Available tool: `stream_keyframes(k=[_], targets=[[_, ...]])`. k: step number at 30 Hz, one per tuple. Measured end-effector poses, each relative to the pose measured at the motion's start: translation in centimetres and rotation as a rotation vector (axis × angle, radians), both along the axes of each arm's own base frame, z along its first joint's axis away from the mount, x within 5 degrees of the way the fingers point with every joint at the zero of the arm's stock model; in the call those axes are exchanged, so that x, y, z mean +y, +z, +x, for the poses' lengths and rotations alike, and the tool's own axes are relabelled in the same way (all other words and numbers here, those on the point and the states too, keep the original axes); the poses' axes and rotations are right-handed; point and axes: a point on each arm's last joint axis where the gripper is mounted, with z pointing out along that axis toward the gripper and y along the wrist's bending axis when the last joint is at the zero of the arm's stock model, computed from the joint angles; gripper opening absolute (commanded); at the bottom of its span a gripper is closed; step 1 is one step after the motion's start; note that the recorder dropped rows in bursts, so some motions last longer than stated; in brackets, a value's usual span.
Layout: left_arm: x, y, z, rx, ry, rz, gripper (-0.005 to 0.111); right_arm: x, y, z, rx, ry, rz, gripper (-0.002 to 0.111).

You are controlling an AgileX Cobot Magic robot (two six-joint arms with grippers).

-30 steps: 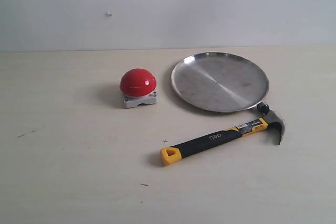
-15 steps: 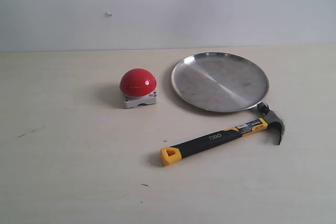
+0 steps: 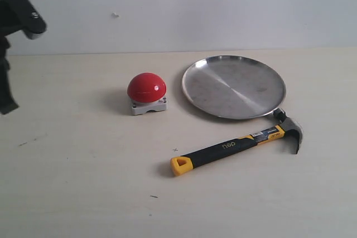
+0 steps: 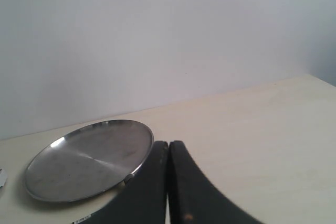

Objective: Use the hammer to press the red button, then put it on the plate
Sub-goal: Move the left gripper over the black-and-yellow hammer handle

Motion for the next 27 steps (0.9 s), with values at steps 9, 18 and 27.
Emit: stream_keyframes(k=[9, 18, 27], targets=[[-11.5, 0.2, -0.9, -0.005, -0.298, -0.17, 0.0, 0.0, 0.0, 0.0, 0.0, 0.0, 0.0, 0.0], [-20.9, -2.4, -1.4, 0.037, -0.477, -0.19, 0.0, 0.0, 0.0, 0.0, 0.0, 0.0, 0.0, 0.0], [-26.9, -6.8, -1.3, 0.017, -0.599, -0.228, 0.0, 0.0, 0.0, 0.0, 0.0, 0.0, 0.0, 0.0]])
